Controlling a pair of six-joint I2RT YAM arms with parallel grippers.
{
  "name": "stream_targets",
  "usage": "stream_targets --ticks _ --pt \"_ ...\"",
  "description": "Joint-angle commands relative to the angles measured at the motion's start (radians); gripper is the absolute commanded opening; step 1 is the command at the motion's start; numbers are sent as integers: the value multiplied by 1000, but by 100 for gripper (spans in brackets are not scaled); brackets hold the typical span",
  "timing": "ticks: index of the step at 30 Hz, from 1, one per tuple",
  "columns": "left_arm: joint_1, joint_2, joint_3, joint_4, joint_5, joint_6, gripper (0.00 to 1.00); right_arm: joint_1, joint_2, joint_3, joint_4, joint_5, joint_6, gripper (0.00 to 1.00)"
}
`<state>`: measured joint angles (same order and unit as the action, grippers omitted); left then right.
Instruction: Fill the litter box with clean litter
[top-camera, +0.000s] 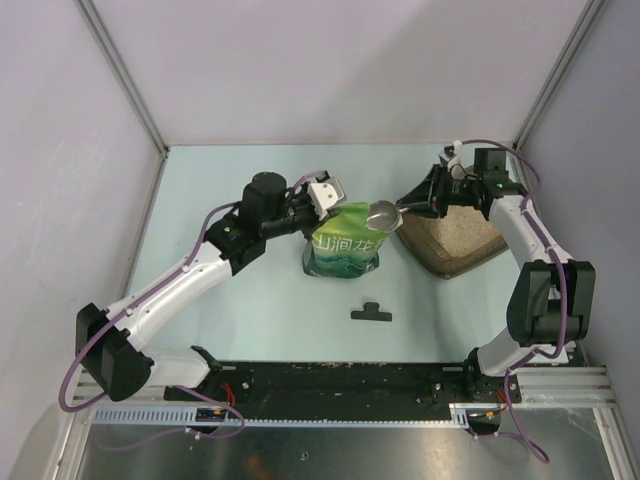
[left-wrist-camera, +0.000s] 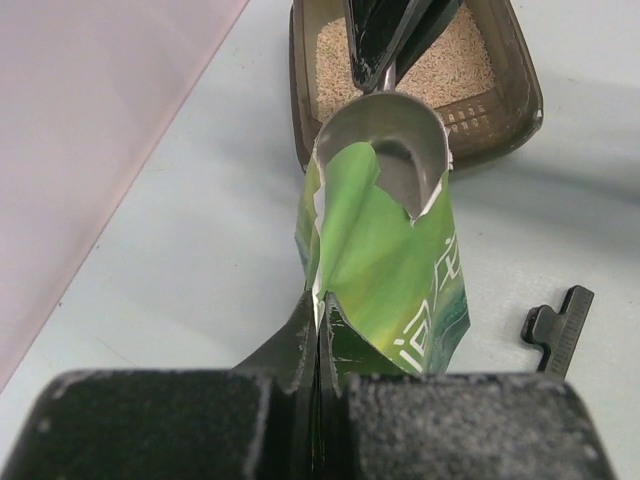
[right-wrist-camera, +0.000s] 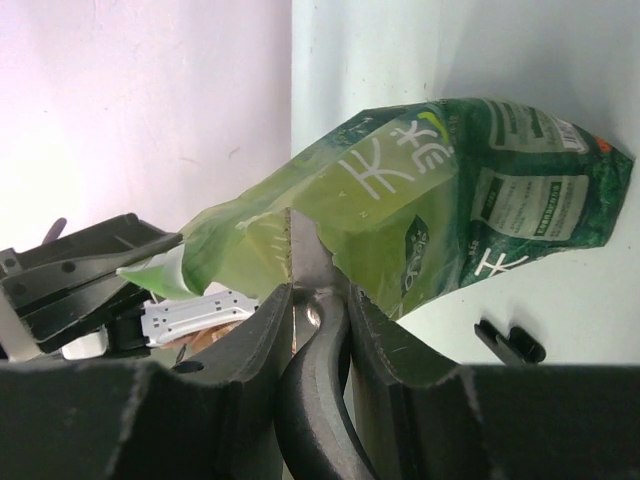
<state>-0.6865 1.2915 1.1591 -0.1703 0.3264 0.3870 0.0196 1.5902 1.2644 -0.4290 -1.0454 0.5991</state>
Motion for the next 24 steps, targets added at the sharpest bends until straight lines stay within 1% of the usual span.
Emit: stream_targets --ticks 1,6,10,11,13,14,16,17,18,19,20,22,24 --pt "19 -86 31 43 -52 75 0 -99 -90 41 -30 -51 -15 0" --pt "19 -72 45 48 -47 79 0 -132 -124 41 -34 -74 8 0" --pt "19 -48 63 48 -29 72 0 -130 -153 43 -37 -29 13 0" --pt "19 -44 73 46 -24 69 0 -116 -157 44 -56 20 11 0" --pt "19 -40 80 46 -12 56 0 -89 -174 50 -70 68 -7 0" --pt "18 -34 86 48 -9 52 0 -69 -179 61 -85 129 -22 0" --pt "19 -31 90 48 3 41 0 -23 -190 78 -138 203 -67 0" --pt "18 -29 93 46 6 39 0 -23 -190 104 -170 281 -88 0" --pt "18 -26 94 46 14 30 0 27 -191 131 -219 357 -117 0" --pt "18 -24 97 48 19 27 0 35 -194 145 -270 417 -166 0" --pt "18 -23 99 48 23 24 0 36 -193 162 -277 439 -180 0" --pt "16 -23 99 46 31 23 0 28 -187 171 -283 430 -170 0" --pt "16 -23 97 48 31 23 0 11 -184 170 -252 339 -139 0"
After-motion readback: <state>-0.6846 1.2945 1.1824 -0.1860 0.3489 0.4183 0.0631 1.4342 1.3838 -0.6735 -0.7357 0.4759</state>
